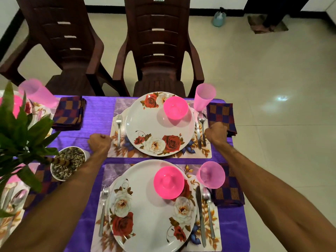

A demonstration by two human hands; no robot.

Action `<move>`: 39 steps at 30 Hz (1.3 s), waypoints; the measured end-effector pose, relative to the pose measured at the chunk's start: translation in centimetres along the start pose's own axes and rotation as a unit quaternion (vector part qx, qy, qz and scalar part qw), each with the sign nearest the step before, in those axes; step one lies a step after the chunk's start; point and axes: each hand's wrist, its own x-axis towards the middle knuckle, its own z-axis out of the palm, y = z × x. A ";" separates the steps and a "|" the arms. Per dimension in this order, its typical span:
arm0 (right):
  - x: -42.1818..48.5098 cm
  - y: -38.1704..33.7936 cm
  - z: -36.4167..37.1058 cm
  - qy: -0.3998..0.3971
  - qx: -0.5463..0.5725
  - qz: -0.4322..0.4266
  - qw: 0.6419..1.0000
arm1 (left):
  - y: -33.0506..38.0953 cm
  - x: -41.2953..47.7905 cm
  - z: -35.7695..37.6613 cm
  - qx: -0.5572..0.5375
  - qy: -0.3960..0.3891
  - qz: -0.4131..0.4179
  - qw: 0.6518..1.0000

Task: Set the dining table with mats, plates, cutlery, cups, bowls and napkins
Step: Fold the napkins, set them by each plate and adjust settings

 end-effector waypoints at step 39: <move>0.3 -2.8 4.7 -0.120 0.004 -0.077 0.990 | 5.5 -7.6 -2.7 -0.003 -0.049 0.064 0.997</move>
